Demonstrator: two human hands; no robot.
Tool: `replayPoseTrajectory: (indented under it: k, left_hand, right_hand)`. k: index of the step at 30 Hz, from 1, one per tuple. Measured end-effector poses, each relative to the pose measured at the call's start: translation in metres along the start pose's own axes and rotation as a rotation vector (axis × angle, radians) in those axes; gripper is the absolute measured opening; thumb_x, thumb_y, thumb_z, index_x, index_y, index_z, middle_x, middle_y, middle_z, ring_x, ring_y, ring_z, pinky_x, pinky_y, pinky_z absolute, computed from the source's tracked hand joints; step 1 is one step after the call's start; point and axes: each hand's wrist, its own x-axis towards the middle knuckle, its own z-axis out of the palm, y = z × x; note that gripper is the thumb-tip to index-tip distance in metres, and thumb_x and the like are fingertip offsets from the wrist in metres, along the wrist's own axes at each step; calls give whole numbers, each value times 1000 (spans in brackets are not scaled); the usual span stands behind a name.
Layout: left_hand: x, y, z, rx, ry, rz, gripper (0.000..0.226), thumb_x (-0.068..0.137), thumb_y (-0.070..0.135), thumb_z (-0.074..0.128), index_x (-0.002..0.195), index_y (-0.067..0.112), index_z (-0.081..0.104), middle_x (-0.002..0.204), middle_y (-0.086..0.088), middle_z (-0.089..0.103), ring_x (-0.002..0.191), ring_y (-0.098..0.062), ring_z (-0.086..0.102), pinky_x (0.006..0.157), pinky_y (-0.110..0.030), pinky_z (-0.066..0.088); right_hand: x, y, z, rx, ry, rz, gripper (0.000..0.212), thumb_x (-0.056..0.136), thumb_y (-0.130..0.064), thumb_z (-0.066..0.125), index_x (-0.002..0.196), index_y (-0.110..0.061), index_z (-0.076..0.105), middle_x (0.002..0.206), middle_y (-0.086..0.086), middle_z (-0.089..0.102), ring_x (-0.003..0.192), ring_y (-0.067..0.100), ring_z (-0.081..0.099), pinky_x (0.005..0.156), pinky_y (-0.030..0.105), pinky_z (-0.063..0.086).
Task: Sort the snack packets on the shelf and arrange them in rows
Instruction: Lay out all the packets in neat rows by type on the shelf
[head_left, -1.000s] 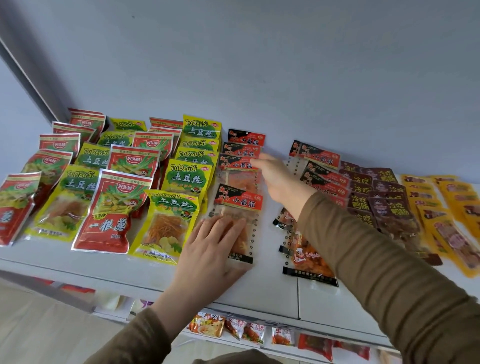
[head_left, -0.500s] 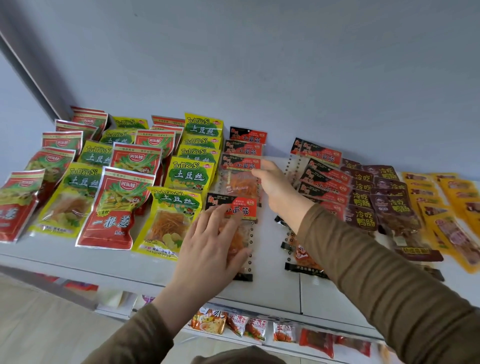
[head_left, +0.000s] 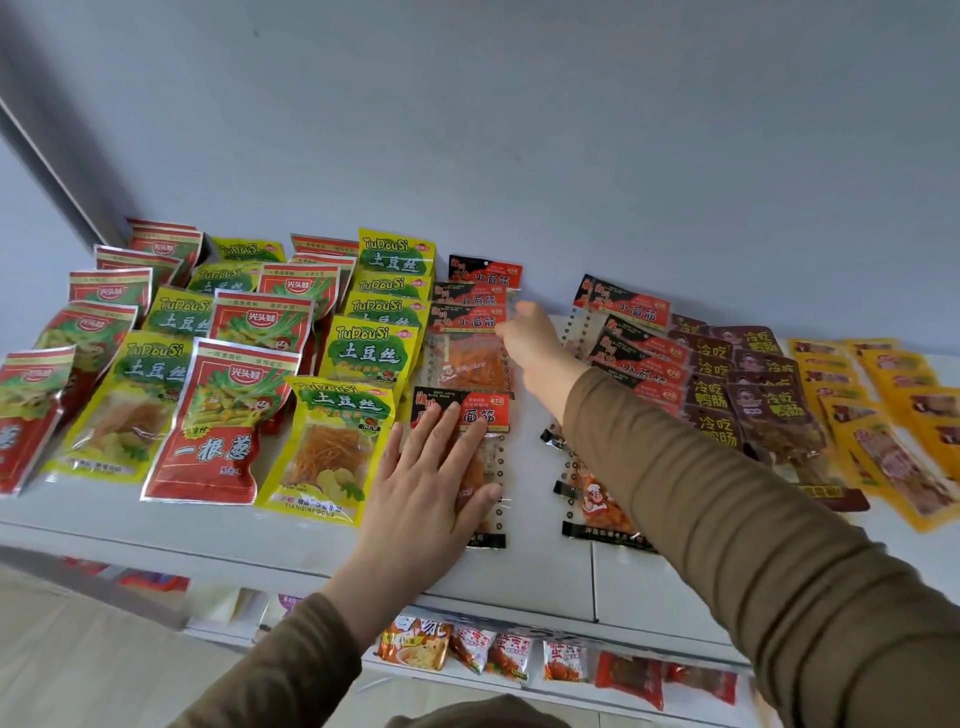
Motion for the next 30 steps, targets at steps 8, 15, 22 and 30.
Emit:
replayPoseTrajectory:
  k: [8, 15, 22, 30]
  left_hand:
    - [0, 0, 0, 1, 18, 3, 70, 101, 69, 17, 162, 34, 22, 171, 4, 15, 159, -17, 2, 128, -48, 1]
    - [0, 0, 1, 4, 19, 3, 70, 102, 70, 17, 163, 35, 17, 172, 6, 11, 159, -15, -3, 128, -48, -1]
    - [-2, 0, -1, 3, 67, 21, 69, 104, 67, 23, 163, 32, 19, 171, 3, 14, 159, -16, -1, 126, -55, 7]
    - [-2, 1, -2, -39, 176, 57, 70, 103, 65, 30, 162, 27, 26, 169, 1, 25, 158, -17, 13, 125, -56, 16]
  right_hand:
    - [23, 1, -1, -563, 26, -203, 41, 98, -24, 57, 138, -13, 56, 126, 9, 64, 123, 30, 56, 105, 44, 46]
    - [29, -4, -3, -591, 153, -332, 19, 94, -25, 66, 111, -18, 60, 112, 5, 61, 109, 25, 55, 81, 29, 41]
    - [-2, -23, -24, -279, 11, -427, 3, 104, -17, 45, 104, -14, 47, 89, -1, 54, 70, 10, 52, 59, 23, 43]
    - [-50, -18, -34, -286, -395, -116, 10, 104, -14, 50, 110, -14, 57, 112, 8, 65, 78, 19, 67, 69, 33, 57]
